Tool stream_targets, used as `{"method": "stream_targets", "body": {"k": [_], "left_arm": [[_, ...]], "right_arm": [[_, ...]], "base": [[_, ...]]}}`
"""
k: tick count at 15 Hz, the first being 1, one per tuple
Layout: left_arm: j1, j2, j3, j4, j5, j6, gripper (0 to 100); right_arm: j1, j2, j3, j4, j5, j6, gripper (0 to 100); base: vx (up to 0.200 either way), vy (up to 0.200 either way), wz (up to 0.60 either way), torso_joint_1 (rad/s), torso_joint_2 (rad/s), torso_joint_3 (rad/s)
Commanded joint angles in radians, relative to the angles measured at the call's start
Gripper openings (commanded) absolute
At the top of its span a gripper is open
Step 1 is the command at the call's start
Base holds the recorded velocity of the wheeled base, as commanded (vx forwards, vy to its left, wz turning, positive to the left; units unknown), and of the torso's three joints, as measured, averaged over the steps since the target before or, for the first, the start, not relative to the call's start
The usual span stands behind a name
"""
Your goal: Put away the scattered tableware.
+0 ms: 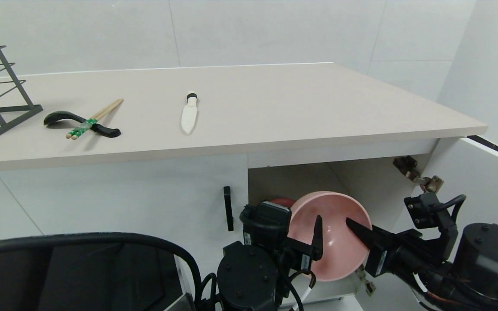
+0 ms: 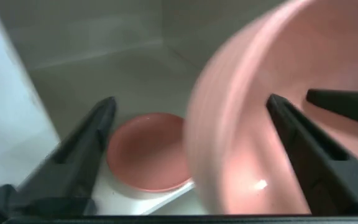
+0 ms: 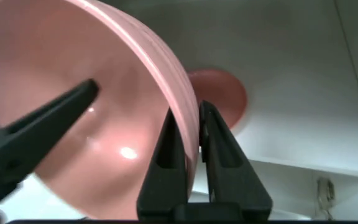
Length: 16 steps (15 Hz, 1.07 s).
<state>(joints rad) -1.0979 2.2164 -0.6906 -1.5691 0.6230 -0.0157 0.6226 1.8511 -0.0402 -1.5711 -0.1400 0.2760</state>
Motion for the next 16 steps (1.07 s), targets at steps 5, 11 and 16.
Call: {"method": "stream_targets", "body": {"k": [5,11,16], "left_arm": [[-0.053,-0.196,0.203,-0.002,-0.088,-0.032,100],[-0.046,-0.443,0.523,-0.002,-0.227,-0.036,100],[-0.031,-0.673,0.691,-0.002,-0.226,-0.030,100]], "right_arm": [[-0.027,0.108,0.000,0.000,-0.004,0.000,0],[-0.030,0.073,0.020,0.000,-0.006,0.006,0],[0.032,0.020,0.037,0.000,-0.084,0.022,0]], "base": [[0.000,0.000,0.00,0.000,0.00,0.000],[0.000,0.000,0.00,0.000,0.00,0.000],[0.000,0.000,0.00,0.000,0.00,0.000]]}}
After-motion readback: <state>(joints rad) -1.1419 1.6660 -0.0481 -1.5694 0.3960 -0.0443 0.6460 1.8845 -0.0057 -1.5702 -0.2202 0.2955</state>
